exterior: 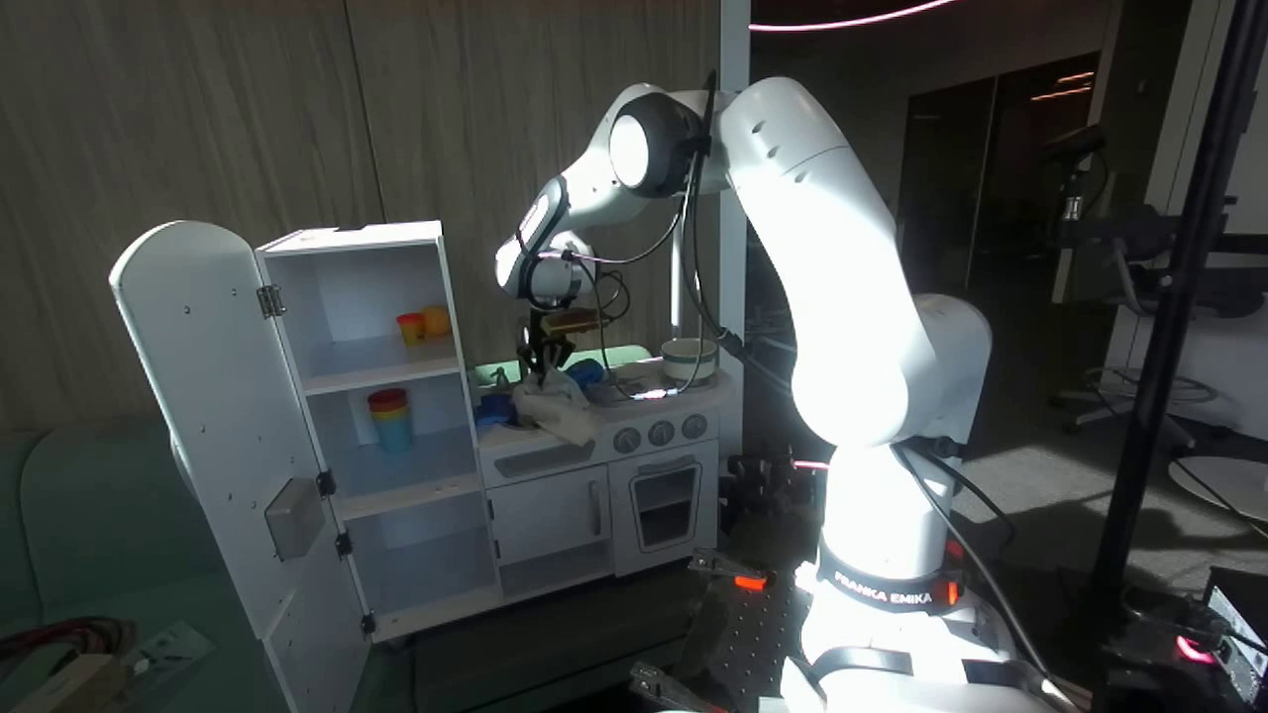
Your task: Use the towel to wipe the sink then place it back on top of the cabinet.
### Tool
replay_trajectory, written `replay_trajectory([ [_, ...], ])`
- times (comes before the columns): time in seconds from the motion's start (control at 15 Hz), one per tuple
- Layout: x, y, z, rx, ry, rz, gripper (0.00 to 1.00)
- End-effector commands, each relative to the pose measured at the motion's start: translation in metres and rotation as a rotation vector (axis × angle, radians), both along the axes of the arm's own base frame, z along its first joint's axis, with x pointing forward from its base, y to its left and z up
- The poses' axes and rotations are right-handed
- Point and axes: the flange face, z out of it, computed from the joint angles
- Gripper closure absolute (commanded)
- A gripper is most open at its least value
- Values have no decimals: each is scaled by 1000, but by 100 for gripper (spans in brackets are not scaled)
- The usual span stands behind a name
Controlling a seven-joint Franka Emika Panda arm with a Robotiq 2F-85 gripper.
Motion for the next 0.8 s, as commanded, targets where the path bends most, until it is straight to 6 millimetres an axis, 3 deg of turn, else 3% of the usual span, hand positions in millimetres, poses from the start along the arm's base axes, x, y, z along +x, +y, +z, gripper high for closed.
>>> replay_trajectory([
  [0.0,2,7,-7,-11,-10,39,98],
  [0.47,7,10,-67,60,119,44,98],
  [0.73,11,18,-44,43,67,67,98],
])
